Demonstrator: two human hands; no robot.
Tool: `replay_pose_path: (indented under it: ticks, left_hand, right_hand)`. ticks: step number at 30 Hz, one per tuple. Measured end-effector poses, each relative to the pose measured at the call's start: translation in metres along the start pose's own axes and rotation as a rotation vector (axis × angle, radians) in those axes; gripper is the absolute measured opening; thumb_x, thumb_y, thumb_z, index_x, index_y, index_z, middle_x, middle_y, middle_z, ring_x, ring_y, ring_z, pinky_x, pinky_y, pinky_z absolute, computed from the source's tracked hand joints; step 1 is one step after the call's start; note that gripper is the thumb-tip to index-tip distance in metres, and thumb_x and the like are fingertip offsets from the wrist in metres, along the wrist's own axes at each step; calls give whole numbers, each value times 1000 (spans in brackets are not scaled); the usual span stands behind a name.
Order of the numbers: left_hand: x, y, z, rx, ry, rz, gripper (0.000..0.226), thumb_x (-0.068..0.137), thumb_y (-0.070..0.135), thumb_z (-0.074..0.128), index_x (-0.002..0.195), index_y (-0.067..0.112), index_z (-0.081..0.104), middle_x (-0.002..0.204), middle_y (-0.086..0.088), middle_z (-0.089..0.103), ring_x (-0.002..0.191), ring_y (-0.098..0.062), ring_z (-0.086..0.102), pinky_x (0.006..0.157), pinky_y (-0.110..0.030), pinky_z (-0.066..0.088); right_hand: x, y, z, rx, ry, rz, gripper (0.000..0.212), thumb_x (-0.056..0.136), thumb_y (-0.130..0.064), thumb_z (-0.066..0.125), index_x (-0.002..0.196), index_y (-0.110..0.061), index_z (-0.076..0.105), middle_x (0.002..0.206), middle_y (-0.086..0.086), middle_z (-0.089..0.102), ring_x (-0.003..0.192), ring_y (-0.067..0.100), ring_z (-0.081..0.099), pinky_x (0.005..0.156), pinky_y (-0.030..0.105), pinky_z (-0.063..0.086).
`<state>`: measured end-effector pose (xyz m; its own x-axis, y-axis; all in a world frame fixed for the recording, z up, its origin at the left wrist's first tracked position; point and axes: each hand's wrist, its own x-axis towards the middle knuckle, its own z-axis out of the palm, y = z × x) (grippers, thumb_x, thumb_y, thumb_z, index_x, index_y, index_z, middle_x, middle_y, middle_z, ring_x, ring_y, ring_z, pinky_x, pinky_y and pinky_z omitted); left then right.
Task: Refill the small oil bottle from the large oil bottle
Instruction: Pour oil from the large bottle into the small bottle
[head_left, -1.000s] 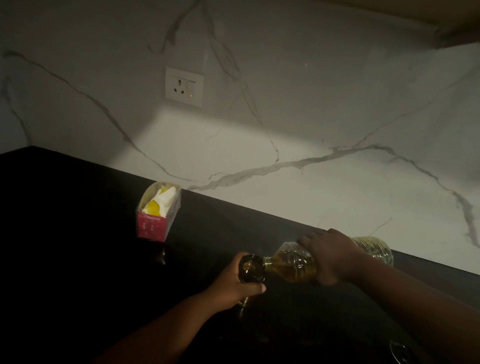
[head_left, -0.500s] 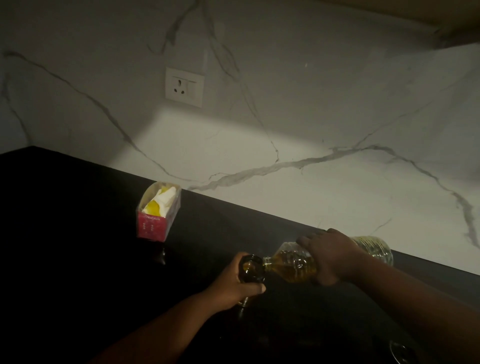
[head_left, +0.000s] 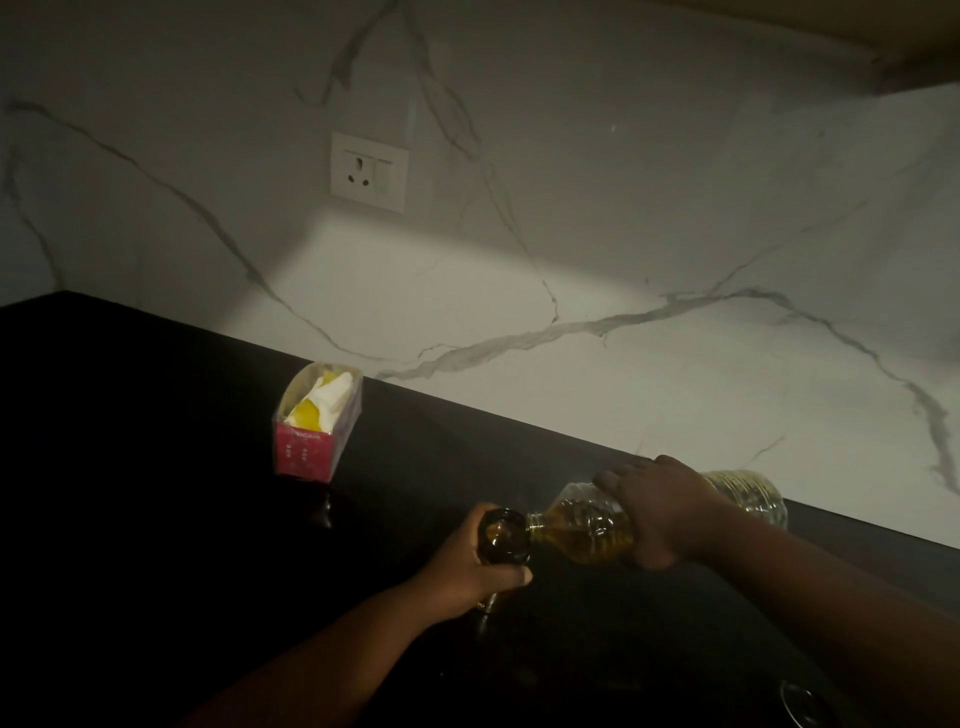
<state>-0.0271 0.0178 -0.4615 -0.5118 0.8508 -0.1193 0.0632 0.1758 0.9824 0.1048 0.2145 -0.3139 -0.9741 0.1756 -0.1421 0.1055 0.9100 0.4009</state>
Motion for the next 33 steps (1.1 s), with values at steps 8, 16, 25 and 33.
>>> replay_pose_path:
  ticks: [8, 16, 25, 33]
  left_hand:
    - [-1, -1, 0, 15, 2, -8, 70, 58, 44, 86, 114, 56, 46, 116, 10, 66, 112, -9, 63, 103, -46, 50]
    - [-1, 1, 0, 16, 0, 5, 70, 57, 44, 85, 116, 50, 47, 112, 11, 67, 109, -7, 63, 103, -44, 50]
    - [-2, 3, 0, 10, -7, -7, 74, 55, 46, 84, 118, 49, 45, 118, 10, 63, 112, -8, 61, 103, -42, 49]
    - [-2, 2, 1, 18, 12, 3, 62, 55, 47, 85, 100, 68, 47, 114, 12, 66, 111, -8, 62, 103, -46, 50]
  right_hand:
    - [-1, -2, -3, 0, -2, 5, 73, 62, -57, 66, 125, -27, 43, 110, -4, 59, 105, 17, 57, 89, 31, 38]
    - [-2, -2, -5, -4, -1, -1, 74, 63, -58, 64, 125, -26, 44, 110, -4, 59, 105, 17, 57, 88, 30, 37]
    - [-3, -4, -7, -21, 9, 4, 71, 64, -58, 64, 125, -25, 45, 111, -3, 59, 105, 17, 58, 90, 30, 38]
    - [0, -2, -3, -8, 7, 5, 75, 61, -58, 65, 125, -26, 45, 111, -3, 60, 104, 18, 58, 88, 32, 38]
